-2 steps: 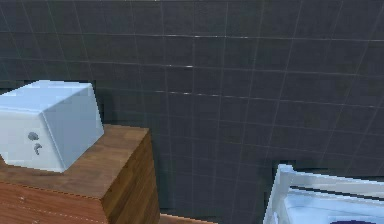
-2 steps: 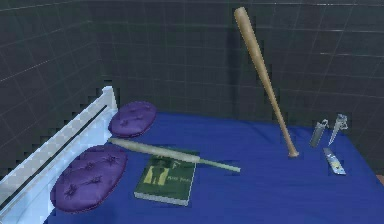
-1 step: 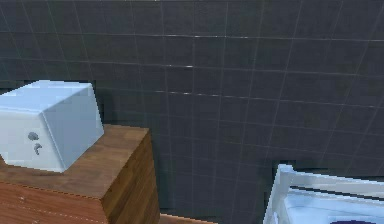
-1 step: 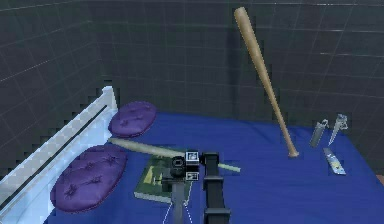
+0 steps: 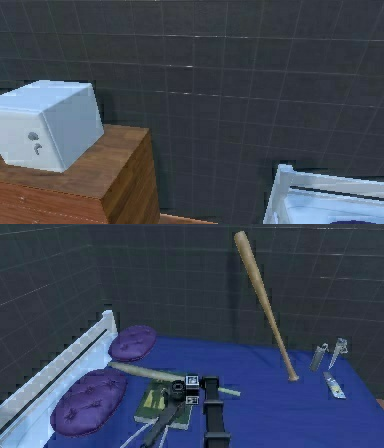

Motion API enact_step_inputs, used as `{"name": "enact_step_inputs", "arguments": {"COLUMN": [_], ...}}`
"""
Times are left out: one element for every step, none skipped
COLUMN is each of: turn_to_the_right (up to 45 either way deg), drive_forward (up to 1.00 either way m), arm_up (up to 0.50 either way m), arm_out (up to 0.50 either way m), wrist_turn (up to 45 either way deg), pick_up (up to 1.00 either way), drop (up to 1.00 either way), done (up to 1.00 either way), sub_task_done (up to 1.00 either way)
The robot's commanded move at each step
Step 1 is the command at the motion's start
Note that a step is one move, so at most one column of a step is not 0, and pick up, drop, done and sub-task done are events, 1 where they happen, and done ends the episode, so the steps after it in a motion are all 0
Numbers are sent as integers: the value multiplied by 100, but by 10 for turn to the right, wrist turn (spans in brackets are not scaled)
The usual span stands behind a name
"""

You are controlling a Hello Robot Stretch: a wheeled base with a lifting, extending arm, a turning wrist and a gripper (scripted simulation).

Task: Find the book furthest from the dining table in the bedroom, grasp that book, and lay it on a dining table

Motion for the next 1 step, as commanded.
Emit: {"name": "enact_step_inputs", "arguments": {"turn_to_the_right": [0], "drive_forward": [0], "arm_up": [0], "arm_out": [0], "wrist_turn": [450], "pick_up": [0], "drop": [0], "done": [0], "sub_task_done": [0]}}
